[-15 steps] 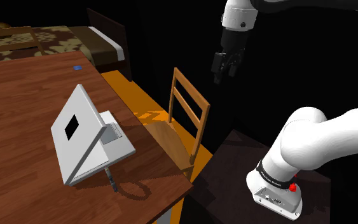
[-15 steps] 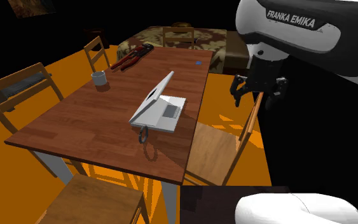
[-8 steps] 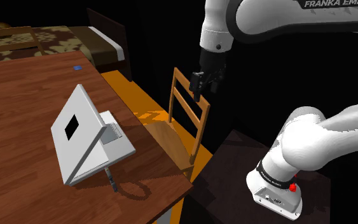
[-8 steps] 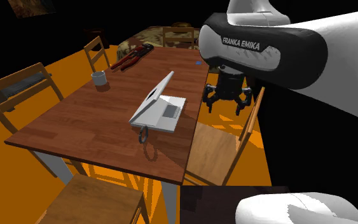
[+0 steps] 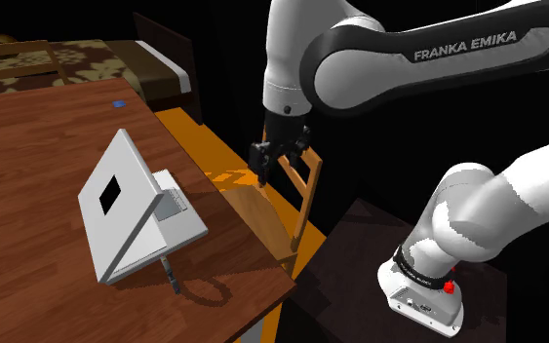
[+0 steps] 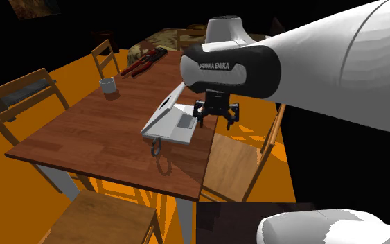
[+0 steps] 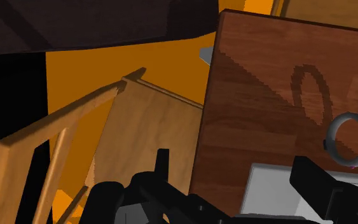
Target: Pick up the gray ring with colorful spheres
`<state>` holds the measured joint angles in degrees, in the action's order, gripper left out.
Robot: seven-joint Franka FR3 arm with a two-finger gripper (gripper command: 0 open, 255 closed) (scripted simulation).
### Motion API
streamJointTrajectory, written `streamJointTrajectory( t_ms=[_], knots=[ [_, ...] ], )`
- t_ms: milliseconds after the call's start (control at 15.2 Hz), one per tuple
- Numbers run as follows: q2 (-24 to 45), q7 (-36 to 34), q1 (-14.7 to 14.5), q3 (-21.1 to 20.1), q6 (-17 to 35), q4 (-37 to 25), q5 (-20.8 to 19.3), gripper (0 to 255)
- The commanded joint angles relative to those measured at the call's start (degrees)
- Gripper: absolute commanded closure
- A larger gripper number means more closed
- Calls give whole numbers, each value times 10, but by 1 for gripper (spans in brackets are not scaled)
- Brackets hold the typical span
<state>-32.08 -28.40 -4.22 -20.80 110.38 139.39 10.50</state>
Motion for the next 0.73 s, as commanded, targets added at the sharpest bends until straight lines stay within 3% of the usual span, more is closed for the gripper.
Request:
streamJointTrajectory(
  t_ms=[0,330,660],
  knots=[
    [31,-29,-1,-26,32,-7,1,0],
    [124,-107,7,-91,101,-43,-21,0],
    [236,-206,20,-153,156,-100,-88,0]
  ],
)
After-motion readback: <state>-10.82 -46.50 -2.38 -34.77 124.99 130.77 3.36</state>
